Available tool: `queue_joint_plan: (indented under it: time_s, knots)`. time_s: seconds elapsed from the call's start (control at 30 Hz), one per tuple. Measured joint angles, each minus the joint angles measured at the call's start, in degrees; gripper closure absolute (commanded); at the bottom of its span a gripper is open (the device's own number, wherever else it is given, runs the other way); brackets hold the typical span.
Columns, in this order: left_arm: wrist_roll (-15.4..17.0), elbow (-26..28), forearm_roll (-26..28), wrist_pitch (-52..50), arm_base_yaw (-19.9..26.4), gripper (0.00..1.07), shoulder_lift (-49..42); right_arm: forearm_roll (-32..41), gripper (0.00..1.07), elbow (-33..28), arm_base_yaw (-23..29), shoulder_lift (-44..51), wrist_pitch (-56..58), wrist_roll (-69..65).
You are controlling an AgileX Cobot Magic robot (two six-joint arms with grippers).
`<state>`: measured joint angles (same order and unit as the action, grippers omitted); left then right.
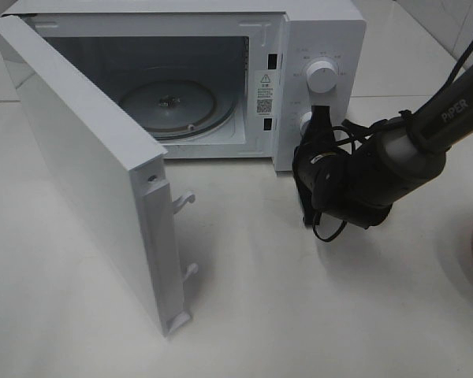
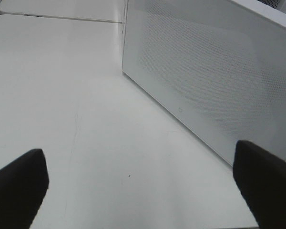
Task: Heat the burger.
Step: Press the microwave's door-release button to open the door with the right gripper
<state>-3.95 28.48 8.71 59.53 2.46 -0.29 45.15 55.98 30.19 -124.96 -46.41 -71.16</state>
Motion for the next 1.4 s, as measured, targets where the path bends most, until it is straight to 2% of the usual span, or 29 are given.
queue_joint_plan:
  time_s: [0.53,0.7,0.87,1.4]
  knots:
    - [0.0,0.0,0.0,0.0,0.0,0.09,0.0,0.1,1.07,0.1,-0.4,1.0,2.6,0.4]
    - [0.0,0.0,0.0,0.0,0.0,0.09,0.0,-1.8,1.07,-0.7,-1.1,2.2,4.1,0.4]
    - [0.0,0.0,0.0,0.0,0.0,0.09,0.0,-6.6,1.07,-2.4,-2.0,3.3,4.9,-0.3]
    - [0.0,0.0,0.0,0.0,0.0,0.09,0.0,-10.9,1.07,-10.5,-2.5,10.1,4.0,-0.2]
